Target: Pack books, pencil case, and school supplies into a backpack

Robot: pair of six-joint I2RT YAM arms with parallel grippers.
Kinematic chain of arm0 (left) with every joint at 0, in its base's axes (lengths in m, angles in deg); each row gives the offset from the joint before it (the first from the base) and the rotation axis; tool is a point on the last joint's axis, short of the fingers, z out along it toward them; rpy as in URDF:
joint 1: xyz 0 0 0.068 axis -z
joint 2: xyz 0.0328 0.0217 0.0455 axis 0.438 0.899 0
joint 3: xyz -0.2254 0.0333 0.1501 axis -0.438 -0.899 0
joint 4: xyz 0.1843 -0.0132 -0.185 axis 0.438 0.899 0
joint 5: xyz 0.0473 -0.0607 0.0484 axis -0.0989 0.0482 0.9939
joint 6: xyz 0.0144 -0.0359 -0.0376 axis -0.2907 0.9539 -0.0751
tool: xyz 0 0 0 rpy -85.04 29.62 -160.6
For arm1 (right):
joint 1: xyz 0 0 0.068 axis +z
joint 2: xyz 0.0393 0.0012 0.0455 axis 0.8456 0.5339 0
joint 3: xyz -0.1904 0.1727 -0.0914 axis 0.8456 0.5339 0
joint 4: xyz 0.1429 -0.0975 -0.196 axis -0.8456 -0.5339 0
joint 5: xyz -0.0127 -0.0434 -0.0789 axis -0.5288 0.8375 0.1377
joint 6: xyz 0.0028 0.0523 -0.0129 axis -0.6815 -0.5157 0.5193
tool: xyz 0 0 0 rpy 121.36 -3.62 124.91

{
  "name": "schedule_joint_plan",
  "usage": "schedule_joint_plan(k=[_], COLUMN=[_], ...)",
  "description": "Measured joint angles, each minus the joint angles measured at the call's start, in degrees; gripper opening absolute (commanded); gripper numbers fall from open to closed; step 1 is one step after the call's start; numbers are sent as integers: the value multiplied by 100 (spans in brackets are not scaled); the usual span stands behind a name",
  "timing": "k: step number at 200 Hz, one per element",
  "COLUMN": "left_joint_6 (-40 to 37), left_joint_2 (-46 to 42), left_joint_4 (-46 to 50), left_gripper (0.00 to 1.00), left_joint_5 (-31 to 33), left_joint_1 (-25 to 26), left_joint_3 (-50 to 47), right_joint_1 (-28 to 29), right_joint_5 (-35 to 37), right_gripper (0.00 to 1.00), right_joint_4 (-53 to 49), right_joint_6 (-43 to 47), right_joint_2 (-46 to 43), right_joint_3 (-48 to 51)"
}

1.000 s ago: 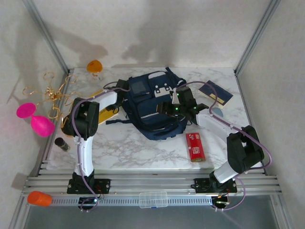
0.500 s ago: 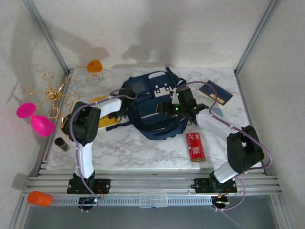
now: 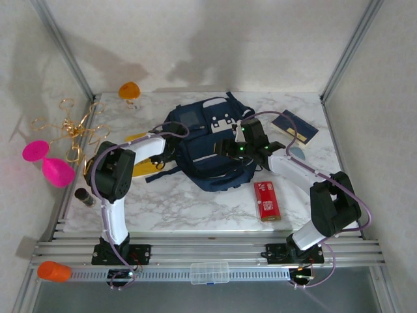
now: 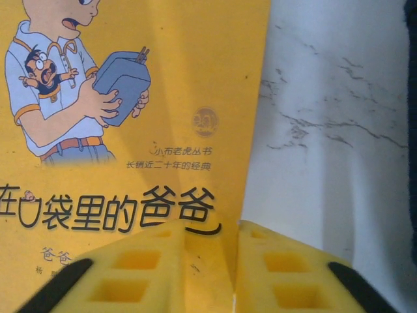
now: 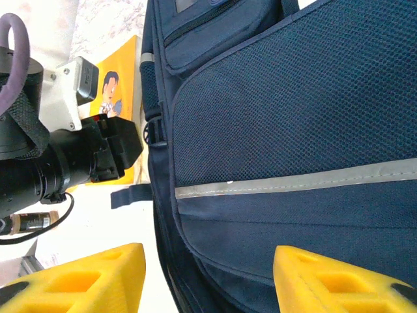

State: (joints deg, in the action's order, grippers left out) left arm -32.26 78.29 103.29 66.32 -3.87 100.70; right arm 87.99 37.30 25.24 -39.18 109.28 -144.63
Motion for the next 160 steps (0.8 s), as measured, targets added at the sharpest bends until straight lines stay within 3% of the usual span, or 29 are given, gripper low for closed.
schedule_joint_plan(k=[34, 100, 132, 160], left_joint_6=[-63, -48, 111, 404], left_joint_2=[-140, -673, -1209, -2020], left_joint_4=[114, 822, 1235, 1207], left_gripper=[0, 0, 0, 0], left_joint_5=[-59, 42, 79, -293], left_joint_1=[-9, 114, 439, 741], left_joint_3=[2, 24, -17, -645], right_joint_1=[0, 0, 17, 166], right_joint_5=[0, -4, -24, -66], right_gripper=[54, 56, 55, 52], right_joint_4=[0, 0, -4, -42], right_joint_6=[-17, -20, -107, -214], right_joint_2=[0, -2, -2, -2], right_joint_3=[0, 0, 0, 0])
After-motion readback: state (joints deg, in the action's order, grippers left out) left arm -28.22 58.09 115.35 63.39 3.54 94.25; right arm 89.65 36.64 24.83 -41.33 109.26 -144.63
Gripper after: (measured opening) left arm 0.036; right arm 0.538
